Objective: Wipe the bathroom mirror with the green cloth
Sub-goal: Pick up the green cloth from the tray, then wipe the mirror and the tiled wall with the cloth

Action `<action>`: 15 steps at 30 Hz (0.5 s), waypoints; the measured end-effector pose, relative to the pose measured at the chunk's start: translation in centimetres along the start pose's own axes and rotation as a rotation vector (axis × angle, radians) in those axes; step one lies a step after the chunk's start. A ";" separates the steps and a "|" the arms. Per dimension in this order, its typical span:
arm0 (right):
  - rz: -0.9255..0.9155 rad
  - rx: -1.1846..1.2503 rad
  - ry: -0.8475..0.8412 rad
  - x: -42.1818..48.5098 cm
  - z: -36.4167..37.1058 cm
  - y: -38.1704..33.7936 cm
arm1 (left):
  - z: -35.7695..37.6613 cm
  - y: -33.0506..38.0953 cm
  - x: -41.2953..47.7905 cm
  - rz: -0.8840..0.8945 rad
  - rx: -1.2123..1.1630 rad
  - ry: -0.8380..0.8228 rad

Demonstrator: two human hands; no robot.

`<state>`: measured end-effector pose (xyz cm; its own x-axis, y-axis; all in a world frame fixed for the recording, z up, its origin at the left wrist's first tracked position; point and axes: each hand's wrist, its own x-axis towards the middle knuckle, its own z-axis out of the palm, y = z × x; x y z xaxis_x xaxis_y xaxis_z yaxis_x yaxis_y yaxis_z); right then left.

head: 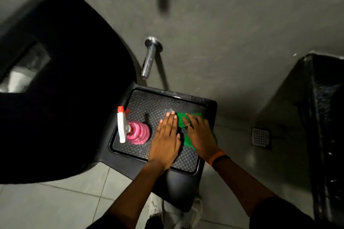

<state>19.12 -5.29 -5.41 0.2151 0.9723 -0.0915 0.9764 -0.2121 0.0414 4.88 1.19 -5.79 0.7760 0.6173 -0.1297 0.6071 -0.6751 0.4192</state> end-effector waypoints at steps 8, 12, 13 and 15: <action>0.090 0.112 0.291 -1.1 -21.1 4.5 | -18.2 9.5 2.4 0.158 0.040 0.259; 0.130 0.103 0.594 -1.6 -36.4 8.1 | -31.5 18.0 4.2 0.340 0.012 0.487; 0.122 0.096 0.678 -1.9 -40.3 8.8 | -34.9 20.0 4.5 0.390 0.011 0.542; 0.098 0.032 0.875 -2.2 -49.4 11.0 | -42.8 24.8 5.5 0.501 0.030 0.683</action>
<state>28.37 -4.94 44.37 0.2173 0.6732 0.7068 0.9574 -0.2879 -0.0201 16.89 5.17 42.31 0.6864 0.3442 0.6406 0.2307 -0.9384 0.2571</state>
